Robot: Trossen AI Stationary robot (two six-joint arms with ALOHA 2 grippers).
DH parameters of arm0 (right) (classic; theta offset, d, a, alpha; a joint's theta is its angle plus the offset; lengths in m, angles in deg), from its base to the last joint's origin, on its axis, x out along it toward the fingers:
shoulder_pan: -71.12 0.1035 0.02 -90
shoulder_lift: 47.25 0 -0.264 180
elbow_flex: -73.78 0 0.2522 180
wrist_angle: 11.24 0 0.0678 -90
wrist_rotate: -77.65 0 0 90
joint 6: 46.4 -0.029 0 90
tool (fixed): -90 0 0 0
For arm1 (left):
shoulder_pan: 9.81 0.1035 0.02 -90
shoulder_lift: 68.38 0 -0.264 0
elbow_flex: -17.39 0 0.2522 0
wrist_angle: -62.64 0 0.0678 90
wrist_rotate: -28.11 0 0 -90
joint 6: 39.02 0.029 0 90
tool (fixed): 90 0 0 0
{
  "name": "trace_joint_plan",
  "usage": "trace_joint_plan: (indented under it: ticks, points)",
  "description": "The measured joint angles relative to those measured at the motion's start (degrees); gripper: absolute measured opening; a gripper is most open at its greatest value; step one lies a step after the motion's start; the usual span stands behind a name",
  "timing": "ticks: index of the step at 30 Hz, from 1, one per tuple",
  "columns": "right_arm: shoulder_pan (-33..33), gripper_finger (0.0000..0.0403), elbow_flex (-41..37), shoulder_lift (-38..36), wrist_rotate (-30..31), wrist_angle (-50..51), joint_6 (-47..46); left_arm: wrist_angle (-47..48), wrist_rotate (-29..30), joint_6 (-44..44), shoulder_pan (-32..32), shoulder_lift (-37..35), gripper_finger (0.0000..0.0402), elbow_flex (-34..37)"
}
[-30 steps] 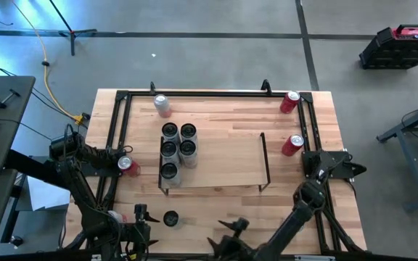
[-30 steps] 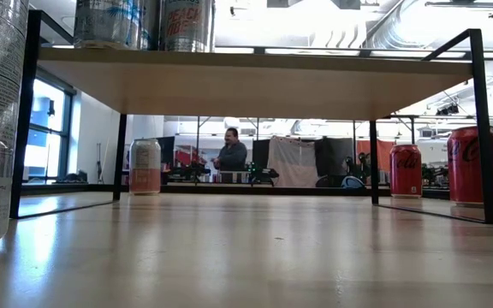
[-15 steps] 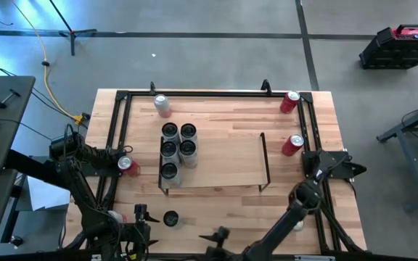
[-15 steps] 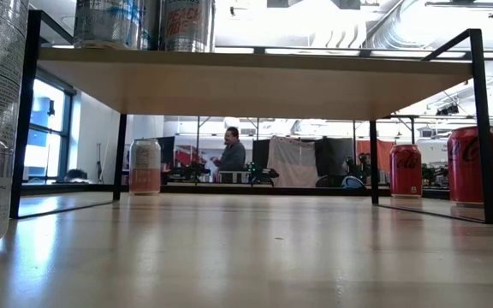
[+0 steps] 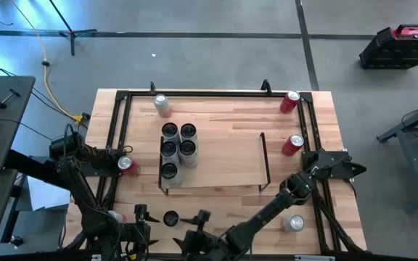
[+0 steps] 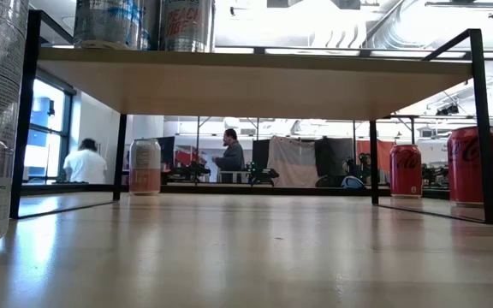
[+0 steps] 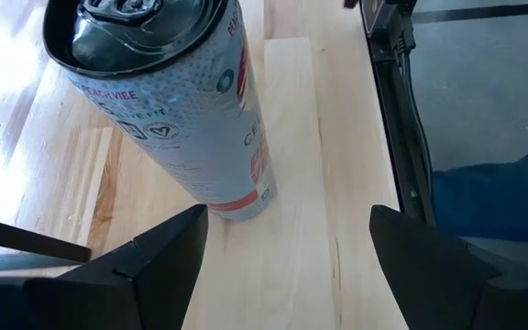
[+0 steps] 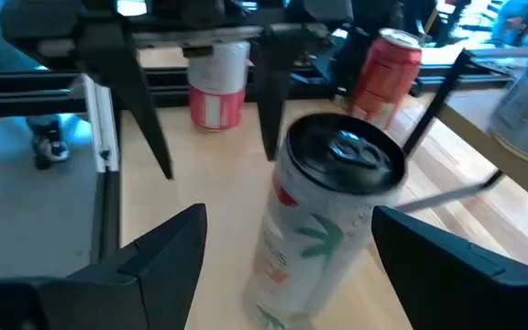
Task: Place canned beverage on shelf
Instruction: Put the white pink soda can aligned with the other white pink soda cans on the shelf
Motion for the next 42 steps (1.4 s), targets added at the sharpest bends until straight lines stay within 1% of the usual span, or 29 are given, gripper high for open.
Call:
trace_joint_plan:
  ticks: [5,9,15,21,27,34,37,42]
  points:
    - [-1.25,0.0294,0.00,0.00,0.65,0.61,-0.51,0.02,0.00,0.00,0.00,0.00,0.0294,0.00]
    - [-2.59,0.0294,0.00,0.00,-0.37,0.54,-0.46,0.01,0.02,0.00,0.00,0.00,0.0294,0.00]
    - [-4.77,0.0294,0.00,0.00,-8.01,-0.02,0.39,0.02,0.00,0.00,0.00,0.00,0.0294,0.00]
    - [-6.33,0.0294,0.00,0.00,-10.62,-1.64,0.14,0.02,0.00,0.00,0.00,0.00,0.0294,0.00]
    - [-6.42,0.0294,0.00,0.00,-11.12,-4.86,2.35,0.00,0.00,0.00,0.00,0.00,0.0294,0.00]
    - [-6.38,0.0291,0.00,0.00,-11.36,-4.33,1.84,0.02,0.00,0.00,0.00,0.00,0.0294,0.00]
    - [-6.38,0.0282,0.00,0.00,-11.37,-4.33,1.95,0.02,0.00,0.00,0.00,0.00,0.0294,0.00]
    - [-6.40,0.0257,0.00,0.00,-11.44,-4.33,2.00,0.02,0.00,0.00,0.00,0.00,0.0294,0.00]
